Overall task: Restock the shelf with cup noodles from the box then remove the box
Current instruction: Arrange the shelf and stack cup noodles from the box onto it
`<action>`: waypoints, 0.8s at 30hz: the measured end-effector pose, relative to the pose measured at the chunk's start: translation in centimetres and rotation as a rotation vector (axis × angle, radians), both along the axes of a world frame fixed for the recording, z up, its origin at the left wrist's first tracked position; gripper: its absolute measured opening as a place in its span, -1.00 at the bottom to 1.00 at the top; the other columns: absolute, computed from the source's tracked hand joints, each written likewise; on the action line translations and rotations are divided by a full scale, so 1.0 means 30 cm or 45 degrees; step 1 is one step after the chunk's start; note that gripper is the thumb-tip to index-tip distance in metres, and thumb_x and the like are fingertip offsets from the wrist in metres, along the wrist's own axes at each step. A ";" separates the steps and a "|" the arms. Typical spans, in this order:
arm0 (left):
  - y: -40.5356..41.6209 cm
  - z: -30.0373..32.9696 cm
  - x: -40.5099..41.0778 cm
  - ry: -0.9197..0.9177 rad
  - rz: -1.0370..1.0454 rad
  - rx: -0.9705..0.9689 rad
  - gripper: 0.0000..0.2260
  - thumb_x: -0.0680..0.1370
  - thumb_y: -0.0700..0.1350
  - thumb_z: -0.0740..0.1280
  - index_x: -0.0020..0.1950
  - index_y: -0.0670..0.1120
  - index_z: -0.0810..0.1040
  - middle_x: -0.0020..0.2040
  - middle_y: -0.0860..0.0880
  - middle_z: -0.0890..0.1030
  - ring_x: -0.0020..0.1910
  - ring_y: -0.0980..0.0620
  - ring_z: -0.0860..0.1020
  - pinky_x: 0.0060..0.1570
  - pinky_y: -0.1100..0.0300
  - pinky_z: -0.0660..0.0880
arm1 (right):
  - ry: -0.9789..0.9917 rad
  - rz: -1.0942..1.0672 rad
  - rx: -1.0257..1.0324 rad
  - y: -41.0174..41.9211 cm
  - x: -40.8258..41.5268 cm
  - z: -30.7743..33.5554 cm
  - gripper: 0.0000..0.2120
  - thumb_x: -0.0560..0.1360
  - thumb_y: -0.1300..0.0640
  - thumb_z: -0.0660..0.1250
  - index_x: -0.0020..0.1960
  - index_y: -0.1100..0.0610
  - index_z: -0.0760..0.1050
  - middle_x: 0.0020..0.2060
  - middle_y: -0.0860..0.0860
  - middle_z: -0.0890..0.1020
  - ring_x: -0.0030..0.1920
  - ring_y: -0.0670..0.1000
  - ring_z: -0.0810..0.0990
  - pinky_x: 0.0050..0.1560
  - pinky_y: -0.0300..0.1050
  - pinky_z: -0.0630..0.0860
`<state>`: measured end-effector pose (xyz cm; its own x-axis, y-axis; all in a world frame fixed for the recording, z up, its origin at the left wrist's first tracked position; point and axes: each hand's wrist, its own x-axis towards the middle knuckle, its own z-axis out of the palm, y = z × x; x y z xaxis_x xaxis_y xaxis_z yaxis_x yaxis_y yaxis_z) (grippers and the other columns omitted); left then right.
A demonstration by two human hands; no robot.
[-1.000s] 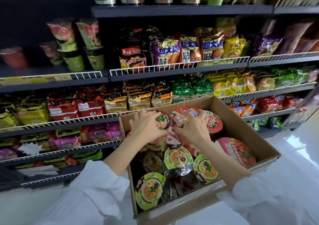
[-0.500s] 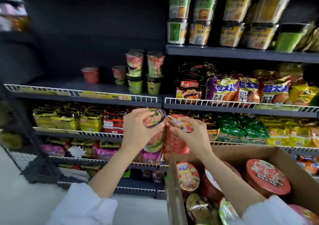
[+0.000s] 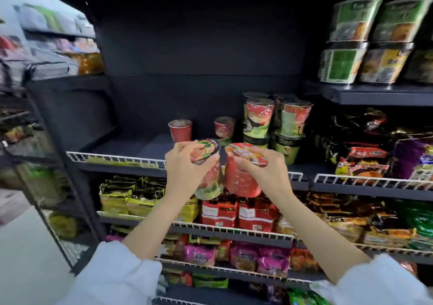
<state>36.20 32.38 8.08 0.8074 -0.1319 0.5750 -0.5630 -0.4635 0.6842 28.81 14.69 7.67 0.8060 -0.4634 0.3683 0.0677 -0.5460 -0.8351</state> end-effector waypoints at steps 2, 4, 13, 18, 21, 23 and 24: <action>0.004 0.019 0.137 -0.003 0.009 -0.012 -0.57 0.33 0.24 0.42 0.10 0.03 0.62 0.12 0.00 0.52 0.17 -0.10 0.47 0.21 -0.07 0.42 | -0.026 -0.021 -0.006 0.007 0.126 0.014 -0.39 0.24 -0.36 0.41 0.20 -0.08 0.52 0.30 0.01 0.45 0.25 -0.02 0.46 0.15 -0.21 0.40; -0.007 0.034 0.280 0.003 0.037 -0.008 -0.49 0.28 0.30 0.35 0.09 0.03 0.62 0.12 -0.03 0.53 0.16 -0.12 0.49 0.19 -0.09 0.44 | -0.042 -0.040 0.003 0.003 0.251 0.026 -0.35 0.18 -0.43 0.38 0.16 -0.12 0.53 0.27 0.02 0.48 0.24 0.01 0.48 0.16 -0.14 0.46; -0.190 -0.005 0.923 0.068 0.034 0.466 -0.55 0.34 0.25 0.42 0.11 0.03 0.61 0.14 -0.05 0.51 0.23 -0.02 0.40 0.19 0.09 0.30 | -0.098 -0.101 0.023 -0.091 0.786 0.054 -0.27 0.11 -0.48 0.32 0.14 -0.09 0.53 0.21 0.08 0.51 0.25 0.04 0.46 0.21 0.05 0.49; -0.284 -0.060 1.132 0.175 -0.002 0.542 -0.56 0.40 0.24 0.33 0.17 0.03 0.58 0.14 -0.09 0.59 0.21 -0.13 0.44 0.21 -0.02 0.40 | -0.088 -0.104 0.017 -0.133 0.975 0.089 -0.31 0.11 -0.46 0.34 0.12 -0.09 0.53 0.17 0.06 0.53 0.21 0.03 0.49 0.23 0.03 0.48; -0.317 -0.107 1.216 0.209 0.016 0.633 -0.43 0.40 0.35 0.18 0.27 0.04 0.49 0.24 -0.09 0.53 0.31 -0.16 0.31 0.26 -0.05 0.33 | -0.102 -0.078 0.031 -0.149 1.032 0.102 -0.52 0.25 -0.31 0.44 0.05 -0.08 0.52 0.02 -0.06 0.60 0.12 -0.03 0.54 0.10 -0.14 0.51; -0.340 -0.154 1.284 0.174 0.043 0.708 -0.27 0.35 0.44 0.01 0.35 0.03 0.38 0.32 -0.11 0.43 0.34 -0.21 0.26 0.30 -0.08 0.26 | -0.112 -0.077 0.039 -0.160 1.067 0.103 -0.57 0.30 -0.20 0.47 0.08 -0.02 0.55 -0.06 -0.13 0.60 0.03 -0.09 0.57 -0.04 -0.28 0.46; -0.349 -0.160 1.295 0.172 0.034 0.738 -0.26 0.37 0.43 0.01 0.39 -0.01 0.33 0.35 -0.13 0.38 0.34 -0.23 0.25 0.31 -0.08 0.23 | -0.109 -0.084 0.033 -0.164 1.081 0.103 -0.56 0.31 -0.18 0.48 0.10 0.00 0.56 -0.08 -0.14 0.59 -0.01 -0.12 0.57 -0.09 -0.32 0.43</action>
<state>75.05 21.91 3.27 0.8757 -0.3721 0.3076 -0.4717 -0.7956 0.3802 61.24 9.77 10.77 0.7394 -0.5246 0.4219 0.1040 -0.5302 -0.8415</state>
